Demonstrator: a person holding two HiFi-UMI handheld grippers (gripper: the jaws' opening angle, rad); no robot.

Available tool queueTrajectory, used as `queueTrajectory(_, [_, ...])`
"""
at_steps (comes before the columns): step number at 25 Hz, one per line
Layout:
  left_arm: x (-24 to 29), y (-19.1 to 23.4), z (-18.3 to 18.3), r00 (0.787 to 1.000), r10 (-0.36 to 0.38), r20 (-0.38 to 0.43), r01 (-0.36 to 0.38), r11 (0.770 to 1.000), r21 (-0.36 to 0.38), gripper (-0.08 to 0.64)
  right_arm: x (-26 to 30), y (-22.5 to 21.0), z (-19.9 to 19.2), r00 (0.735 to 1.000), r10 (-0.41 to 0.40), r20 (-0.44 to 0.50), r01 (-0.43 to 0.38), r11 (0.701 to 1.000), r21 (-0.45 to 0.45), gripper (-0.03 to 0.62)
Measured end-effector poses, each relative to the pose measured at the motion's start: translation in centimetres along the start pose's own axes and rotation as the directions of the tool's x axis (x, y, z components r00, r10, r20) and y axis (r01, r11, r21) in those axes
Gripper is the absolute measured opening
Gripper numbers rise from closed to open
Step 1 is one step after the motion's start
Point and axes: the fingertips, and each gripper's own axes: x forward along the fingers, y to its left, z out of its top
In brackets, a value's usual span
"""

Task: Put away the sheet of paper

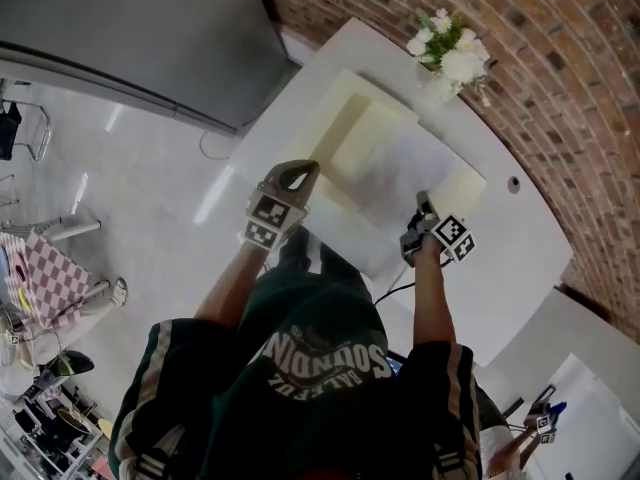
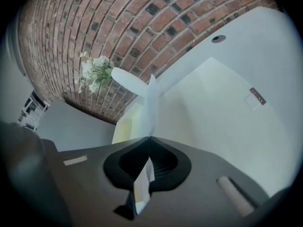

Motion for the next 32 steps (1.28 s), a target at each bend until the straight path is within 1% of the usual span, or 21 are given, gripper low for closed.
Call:
queueTrajectory(7, [-0.7, 1.0, -0.3, 1.000, 0.029, -0.004, -0.029, 0.999, -0.021, 0.011, 2.2, 1.1, -0.7, 0.999, 0.004, -0.040, -0.004, 1.000, 0.001, 0.002])
queueTrajectory(15, [-1.3, 1.9, -0.7, 0.999, 0.051, -0.006, -0.051, 0.998, -0.040, 0.011, 4.5, 1.9, -1.5, 0.997, 0.019, -0.069, -0.015, 0.998, 0.061, 0.002])
queueTrajectory(20, [-1.8, 2.5, -1.1, 0.998, 0.070, -0.008, -0.070, 0.996, -0.054, 0.011, 6.2, 2.6, -2.3, 0.994, 0.023, -0.107, -0.016, 0.998, 0.063, 0.002])
queueTrajectory(24, [-2.6, 3.3, -1.6, 0.996, 0.093, -0.010, -0.094, 0.993, -0.077, 0.011, 7.6, 3.5, -3.0, 0.991, 0.031, -0.131, -0.024, 0.998, 0.059, 0.003])
queueTrajectory(32, [-4.2, 4.4, -3.0, 0.990, 0.135, -0.030, -0.138, 0.984, -0.109, 0.011, 9.9, 4.8, -3.9, 0.987, 0.055, -0.154, -0.043, 0.996, 0.084, 0.003])
